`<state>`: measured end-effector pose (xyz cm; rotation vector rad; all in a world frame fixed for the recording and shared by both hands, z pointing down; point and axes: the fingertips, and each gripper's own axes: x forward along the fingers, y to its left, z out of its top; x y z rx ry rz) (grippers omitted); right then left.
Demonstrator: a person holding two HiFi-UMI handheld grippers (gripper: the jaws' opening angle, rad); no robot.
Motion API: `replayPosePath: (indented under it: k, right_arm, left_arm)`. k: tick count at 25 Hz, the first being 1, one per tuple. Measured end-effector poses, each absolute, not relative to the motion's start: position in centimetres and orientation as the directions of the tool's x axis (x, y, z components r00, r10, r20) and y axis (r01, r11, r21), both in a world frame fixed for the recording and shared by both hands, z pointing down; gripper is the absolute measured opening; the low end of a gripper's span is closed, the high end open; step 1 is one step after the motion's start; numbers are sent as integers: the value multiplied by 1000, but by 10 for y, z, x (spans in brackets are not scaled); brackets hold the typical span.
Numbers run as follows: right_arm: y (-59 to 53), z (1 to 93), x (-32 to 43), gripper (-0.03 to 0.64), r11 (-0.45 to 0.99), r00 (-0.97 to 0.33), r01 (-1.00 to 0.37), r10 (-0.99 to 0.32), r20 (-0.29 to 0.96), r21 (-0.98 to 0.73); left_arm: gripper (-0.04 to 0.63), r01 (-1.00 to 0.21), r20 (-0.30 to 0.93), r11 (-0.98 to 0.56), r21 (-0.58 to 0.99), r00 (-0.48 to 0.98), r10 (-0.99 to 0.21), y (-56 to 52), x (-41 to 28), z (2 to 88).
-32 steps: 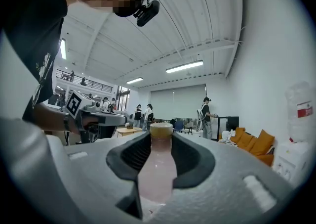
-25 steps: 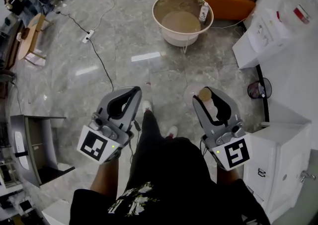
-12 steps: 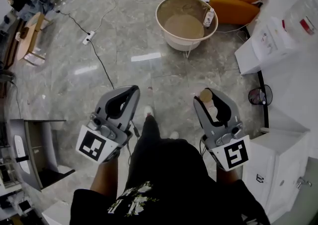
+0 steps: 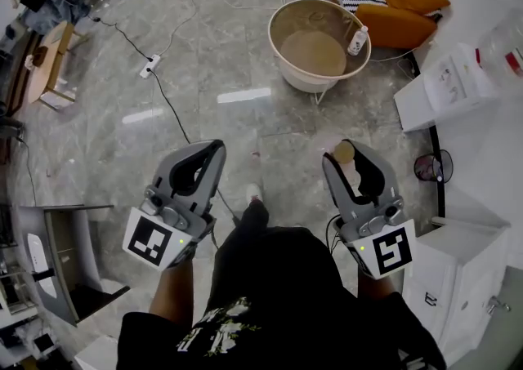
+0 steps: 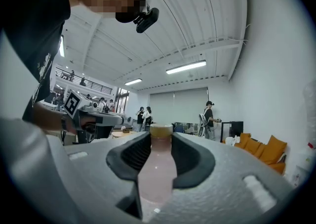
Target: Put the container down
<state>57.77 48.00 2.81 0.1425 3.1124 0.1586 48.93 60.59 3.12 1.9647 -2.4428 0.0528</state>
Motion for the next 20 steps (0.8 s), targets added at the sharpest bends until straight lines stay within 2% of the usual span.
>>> replayPosePath:
  k: [9, 13, 20]
  right_arm:
    - [501, 34, 497, 123, 994, -998, 62, 63, -4, 87]
    - [512, 26, 467, 123, 996, -997, 45, 49, -56, 78]
    - [528, 38, 440, 123, 995, -999, 41, 44, -24, 89]
  left_arm:
    - [5, -981, 40, 191, -13, -192, -981, 631, 404, 46]
    - [5, -982, 35, 188, -14, -189, -981, 647, 373, 47]
    - [5, -983, 29, 181, -24, -181, -983, 663, 349, 49]
